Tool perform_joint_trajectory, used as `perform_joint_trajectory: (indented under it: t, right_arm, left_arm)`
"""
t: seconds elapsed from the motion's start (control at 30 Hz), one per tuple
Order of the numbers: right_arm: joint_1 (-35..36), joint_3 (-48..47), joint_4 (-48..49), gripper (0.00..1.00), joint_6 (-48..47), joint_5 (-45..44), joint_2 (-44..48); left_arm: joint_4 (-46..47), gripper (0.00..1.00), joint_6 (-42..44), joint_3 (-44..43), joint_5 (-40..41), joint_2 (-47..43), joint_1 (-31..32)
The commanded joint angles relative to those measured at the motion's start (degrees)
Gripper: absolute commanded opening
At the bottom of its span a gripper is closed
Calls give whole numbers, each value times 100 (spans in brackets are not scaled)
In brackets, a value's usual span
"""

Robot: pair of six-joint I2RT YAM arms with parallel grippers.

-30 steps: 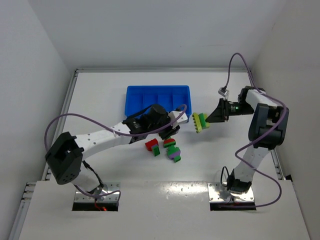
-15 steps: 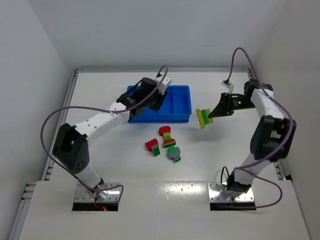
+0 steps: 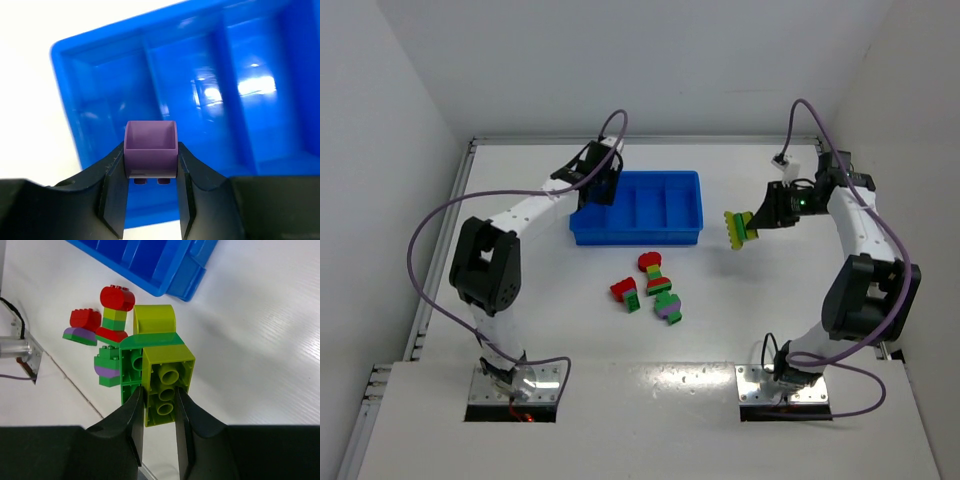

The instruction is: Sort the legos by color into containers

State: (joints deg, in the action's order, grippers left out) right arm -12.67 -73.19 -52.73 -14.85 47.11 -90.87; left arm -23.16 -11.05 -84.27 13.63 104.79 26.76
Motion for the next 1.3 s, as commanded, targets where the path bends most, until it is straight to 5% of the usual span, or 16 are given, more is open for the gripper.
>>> perform_joint_trajectory:
  t: [0.0,0.17,0.3,0.33,0.47,0.67,0.8,1.0,1.27]
  right_arm:
    - [-25,-11,193,0,184,-62,201]
    - [-25,-73,246,0,237,-9,96]
    - [98,-353,159,0,184,-9,34]
    - [150,-432,158,0,123,60,-114]
    - [256,-950,-79,0,9,202,-308]
    - [536,-1136,-141,0,61,772,-493]
    - [827,-1084,-141,0,61,1141,-493]
    - [1082,-1259,-203,0,61,2064,-642]
    - [1240,-1259,-255,0,-70,2847,-757]
  left_arm:
    - [-66,0,-213,-388,290,75,-144]
    - [-66,5,-213,-607,228,366,-259]
    - [-180,29,-213,-661,228,638,-364]
    - [-180,44,-213,-661,228,639,-365]
    - [-180,58,-213,-661,175,700,-488]
    - [-180,62,-213,-599,-174,421,-488]
    - [-85,62,-161,-433,-1692,51,-541]
    - [198,61,-160,-213,-5768,-354,-471]
    - [961,62,-573,103,-7400,-469,-92]
